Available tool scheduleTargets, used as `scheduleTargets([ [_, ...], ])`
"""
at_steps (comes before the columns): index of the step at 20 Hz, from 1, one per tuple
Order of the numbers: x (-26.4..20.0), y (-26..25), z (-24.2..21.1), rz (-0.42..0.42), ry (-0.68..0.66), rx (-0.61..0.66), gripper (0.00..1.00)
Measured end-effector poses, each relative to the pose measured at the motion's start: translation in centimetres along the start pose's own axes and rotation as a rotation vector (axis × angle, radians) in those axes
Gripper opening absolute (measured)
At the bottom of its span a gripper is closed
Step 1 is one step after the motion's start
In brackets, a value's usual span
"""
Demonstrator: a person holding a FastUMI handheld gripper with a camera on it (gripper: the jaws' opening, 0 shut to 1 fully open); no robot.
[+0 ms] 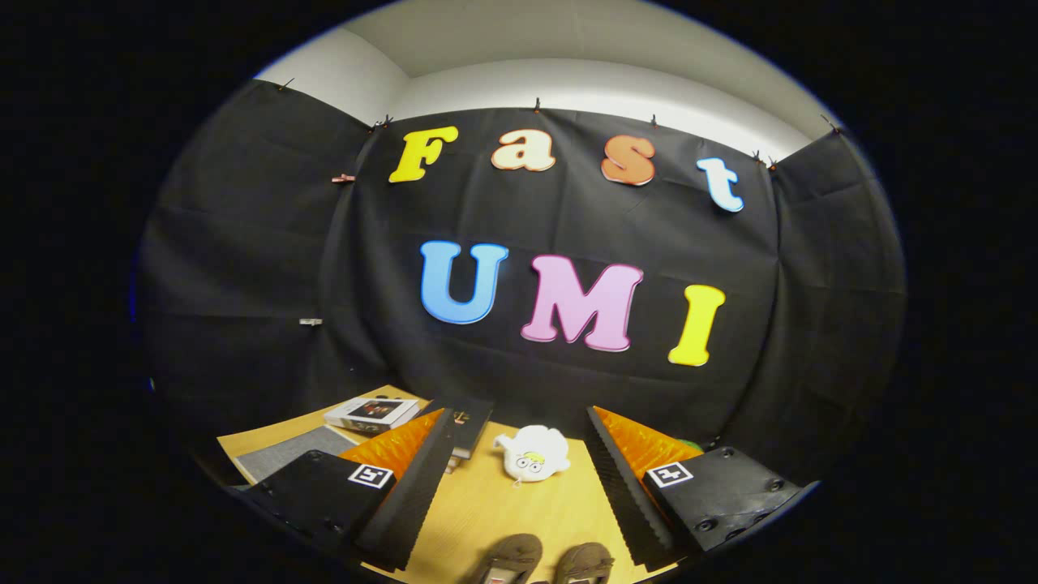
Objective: Open the storage box then place both shoes into the box .Put the left shoe in first, then the right shoe, with the right side of both shoes facing outward in a uniform manner.
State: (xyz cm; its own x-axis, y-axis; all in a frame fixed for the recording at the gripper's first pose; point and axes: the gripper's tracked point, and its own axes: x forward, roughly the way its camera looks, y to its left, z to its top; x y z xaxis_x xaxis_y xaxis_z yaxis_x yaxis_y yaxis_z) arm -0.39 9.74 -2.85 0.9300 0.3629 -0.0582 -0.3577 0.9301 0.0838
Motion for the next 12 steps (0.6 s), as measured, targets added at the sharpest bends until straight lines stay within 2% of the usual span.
scheduleTargets([
  [6, 1.5, 4.8, -7.4, 0.189, 0.203, 0.139, 0.97],
  [12, 1.3, 10.3, -14.5, 0.392, 0.449, 0.437, 0.98],
])
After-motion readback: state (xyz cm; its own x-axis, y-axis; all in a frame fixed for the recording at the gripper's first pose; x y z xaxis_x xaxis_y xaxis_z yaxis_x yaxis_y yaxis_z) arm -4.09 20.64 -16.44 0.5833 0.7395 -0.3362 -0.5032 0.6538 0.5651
